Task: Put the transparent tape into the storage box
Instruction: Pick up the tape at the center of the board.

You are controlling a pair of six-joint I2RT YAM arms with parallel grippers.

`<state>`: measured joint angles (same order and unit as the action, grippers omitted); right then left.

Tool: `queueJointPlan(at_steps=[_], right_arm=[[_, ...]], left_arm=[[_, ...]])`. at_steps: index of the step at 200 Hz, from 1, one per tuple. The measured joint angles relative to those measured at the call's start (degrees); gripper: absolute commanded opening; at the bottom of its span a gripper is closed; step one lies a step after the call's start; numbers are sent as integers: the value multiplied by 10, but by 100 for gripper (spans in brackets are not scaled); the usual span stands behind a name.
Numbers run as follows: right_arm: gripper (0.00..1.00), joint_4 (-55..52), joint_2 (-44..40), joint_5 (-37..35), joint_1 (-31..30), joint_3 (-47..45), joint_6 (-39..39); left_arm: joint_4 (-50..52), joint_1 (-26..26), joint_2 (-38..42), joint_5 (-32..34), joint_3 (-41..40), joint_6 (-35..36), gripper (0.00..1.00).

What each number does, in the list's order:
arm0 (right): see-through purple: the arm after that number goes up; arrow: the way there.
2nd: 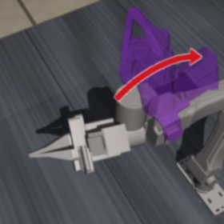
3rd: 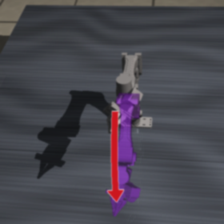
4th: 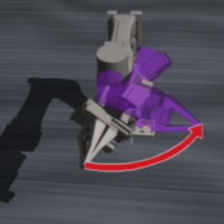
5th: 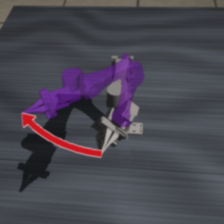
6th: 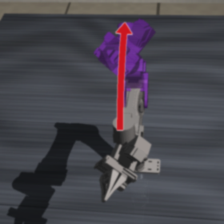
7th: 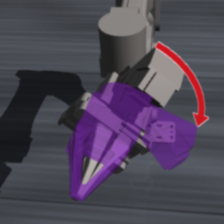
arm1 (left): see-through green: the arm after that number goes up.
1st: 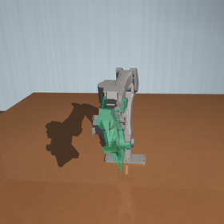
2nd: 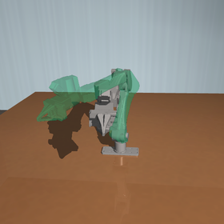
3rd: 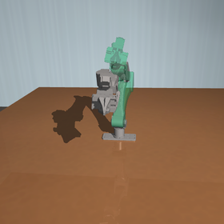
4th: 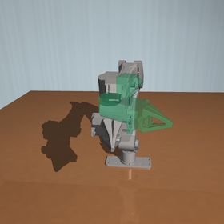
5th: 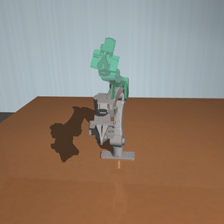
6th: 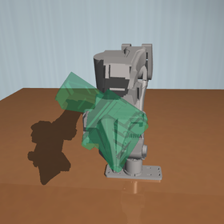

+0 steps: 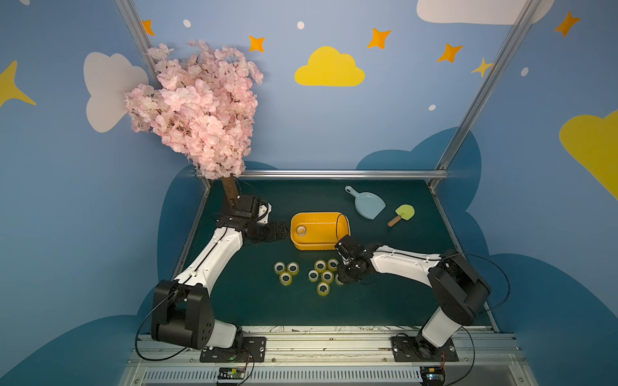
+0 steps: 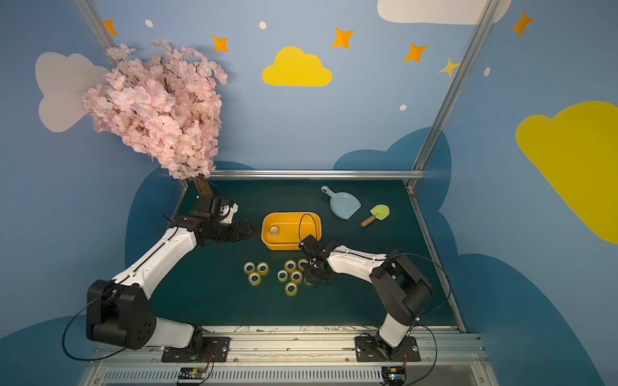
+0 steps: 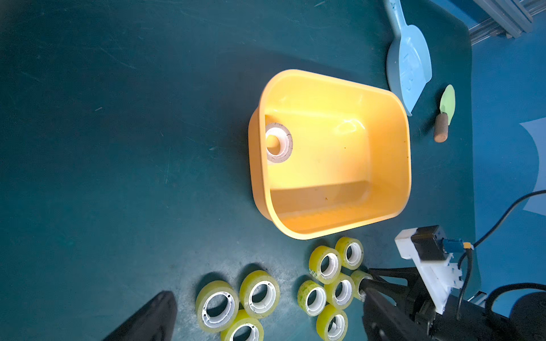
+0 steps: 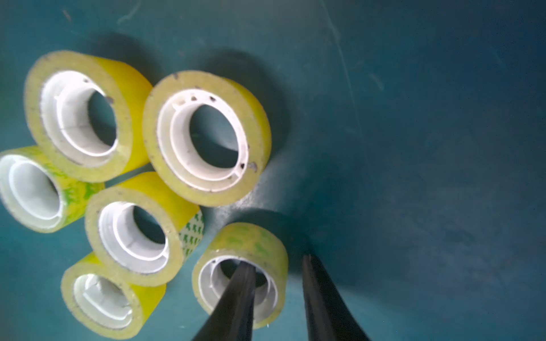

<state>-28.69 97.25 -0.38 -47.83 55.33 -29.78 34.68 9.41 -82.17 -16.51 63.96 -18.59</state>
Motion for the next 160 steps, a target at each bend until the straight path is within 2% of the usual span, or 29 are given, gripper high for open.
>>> queueJointPlan(at_steps=[28,72,112,160], right_arm=[[24,-7,3,-13,-5,4,-1],[0,-7,-2,-26,-7,2,1],[0,-28,-41,-35,-10,-5,7],[0,-61,-165,-49,-10,-5,18]], left_arm=[[0,0,0,0,0,0,100],[0,0,-3,0,0,0,100],[0,0,-7,-2,0,0,100],[-1,1,-7,-15,0,0,100]])
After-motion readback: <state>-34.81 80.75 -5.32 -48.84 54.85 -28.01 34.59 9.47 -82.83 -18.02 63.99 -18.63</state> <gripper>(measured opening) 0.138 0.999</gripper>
